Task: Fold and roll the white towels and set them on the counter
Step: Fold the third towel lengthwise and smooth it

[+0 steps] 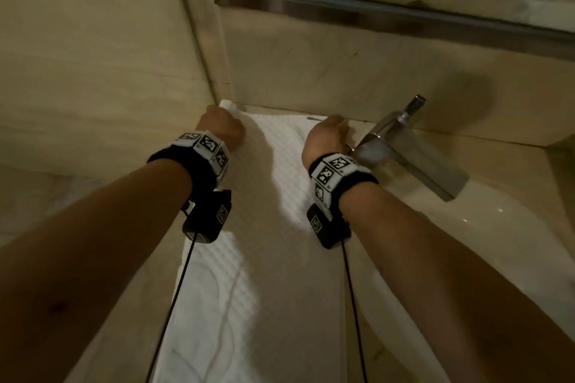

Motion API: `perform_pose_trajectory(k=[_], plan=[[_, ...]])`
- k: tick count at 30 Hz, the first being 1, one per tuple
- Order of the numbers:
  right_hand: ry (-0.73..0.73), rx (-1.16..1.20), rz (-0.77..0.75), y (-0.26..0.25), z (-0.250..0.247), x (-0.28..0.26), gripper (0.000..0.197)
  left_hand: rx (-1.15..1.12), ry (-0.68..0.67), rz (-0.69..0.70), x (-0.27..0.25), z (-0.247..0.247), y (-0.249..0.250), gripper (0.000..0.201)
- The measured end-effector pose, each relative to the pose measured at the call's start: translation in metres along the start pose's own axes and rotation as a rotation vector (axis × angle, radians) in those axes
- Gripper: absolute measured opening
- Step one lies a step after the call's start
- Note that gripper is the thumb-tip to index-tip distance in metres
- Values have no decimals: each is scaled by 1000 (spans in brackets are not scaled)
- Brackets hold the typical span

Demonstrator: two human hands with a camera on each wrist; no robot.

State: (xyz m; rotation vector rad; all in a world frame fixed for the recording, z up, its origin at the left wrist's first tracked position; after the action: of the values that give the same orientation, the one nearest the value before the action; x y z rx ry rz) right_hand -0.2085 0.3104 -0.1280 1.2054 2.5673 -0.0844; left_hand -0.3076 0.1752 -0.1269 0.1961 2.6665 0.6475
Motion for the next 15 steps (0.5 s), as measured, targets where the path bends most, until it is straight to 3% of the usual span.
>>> perform_pose_trajectory(k=[6,10,13,15], plan=[[-158,-94,-50,2,-4,24,37,3,96,0,20,12,5,42],[-108,-250,-34,3,-3,27,43,-29,182,-49,32,22,10,33],[-51,-141,101,1,-4,34,44,-29,204,-52,41,25,9,37],[-18,-103,71,2,1,39,42,36,186,30,44,26,4,40]])
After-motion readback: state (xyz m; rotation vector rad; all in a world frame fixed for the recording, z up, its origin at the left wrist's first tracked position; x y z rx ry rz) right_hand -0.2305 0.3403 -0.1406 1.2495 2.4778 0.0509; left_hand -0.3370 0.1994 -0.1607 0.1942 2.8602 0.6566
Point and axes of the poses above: each hand's wrist, its own x-axis towards the middle knuckle, its own z-axis out of the palm, y = z × x, the point moved 2 cm from there along x, towards the middle knuckle, and after that the axes turned 6 degrees about z, right-handed, at the moved point
